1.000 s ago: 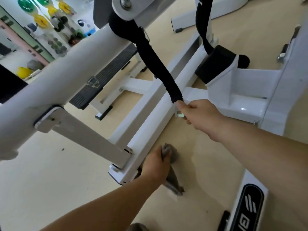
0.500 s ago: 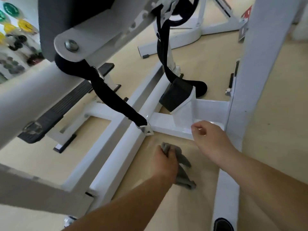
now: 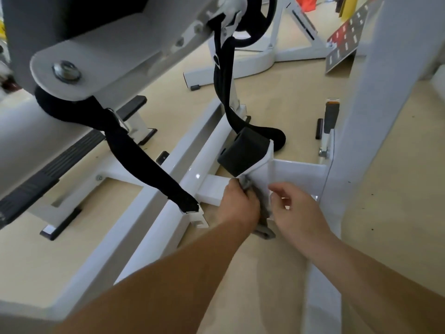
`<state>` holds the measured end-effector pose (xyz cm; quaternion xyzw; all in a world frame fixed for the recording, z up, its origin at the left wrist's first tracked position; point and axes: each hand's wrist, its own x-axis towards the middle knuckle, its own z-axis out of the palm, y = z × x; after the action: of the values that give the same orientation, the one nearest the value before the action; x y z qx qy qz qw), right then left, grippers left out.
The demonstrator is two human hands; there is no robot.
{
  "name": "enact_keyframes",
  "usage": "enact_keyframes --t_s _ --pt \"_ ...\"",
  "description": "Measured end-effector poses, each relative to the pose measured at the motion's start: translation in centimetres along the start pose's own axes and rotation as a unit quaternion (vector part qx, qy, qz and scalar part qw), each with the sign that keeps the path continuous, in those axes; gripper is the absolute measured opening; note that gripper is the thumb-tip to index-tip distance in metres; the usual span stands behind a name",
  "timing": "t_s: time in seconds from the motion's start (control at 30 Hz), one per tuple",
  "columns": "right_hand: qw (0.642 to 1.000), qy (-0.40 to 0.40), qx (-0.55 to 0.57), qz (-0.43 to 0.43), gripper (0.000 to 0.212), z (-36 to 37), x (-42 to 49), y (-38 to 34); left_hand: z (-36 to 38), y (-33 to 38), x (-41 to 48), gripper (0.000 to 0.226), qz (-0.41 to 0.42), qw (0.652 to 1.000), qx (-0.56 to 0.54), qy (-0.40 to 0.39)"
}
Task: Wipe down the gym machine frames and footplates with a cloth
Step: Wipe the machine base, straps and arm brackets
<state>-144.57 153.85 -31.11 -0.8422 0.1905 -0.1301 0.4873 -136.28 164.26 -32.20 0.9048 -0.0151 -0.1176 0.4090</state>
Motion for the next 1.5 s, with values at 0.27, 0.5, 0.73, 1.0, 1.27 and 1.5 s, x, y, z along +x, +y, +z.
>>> enact_keyframes --t_s 0.27,0.5,0.73,1.0,1.27,1.5 --pt "0.981 0.053 -0.054 -0.181 0.036 -2.3 2.5 -2.0 -5.8 -2.6 9.3 0.021 -0.075 0.989 -0.045 0.118" --pt "0.953 0.011 -0.233 -0.195 0.058 0.3 5.3 -2.6 -4.0 -7.4 11.6 0.042 0.208 0.93 0.299 -0.048" --pt "0.936 0.137 -0.232 -0.226 0.049 1.7 6.4 -1.7 -2.7 -8.5 13.0 0.065 0.203 0.891 0.375 -0.154" --pt "0.925 0.166 -0.241 -0.242 0.047 2.2 6.7 -1.2 -1.1 -9.9 10.8 0.061 0.282 0.875 0.381 -0.097" --pt "0.926 0.158 -0.247 -0.238 0.047 2.2 6.7 -0.9 -0.9 -9.4 10.8 0.063 0.237 0.894 0.372 -0.08" --pt "0.915 0.17 -0.262 -0.255 0.048 2.2 6.8 -0.6 -2.5 -11.0 11.6 0.072 0.304 0.857 0.404 -0.101"
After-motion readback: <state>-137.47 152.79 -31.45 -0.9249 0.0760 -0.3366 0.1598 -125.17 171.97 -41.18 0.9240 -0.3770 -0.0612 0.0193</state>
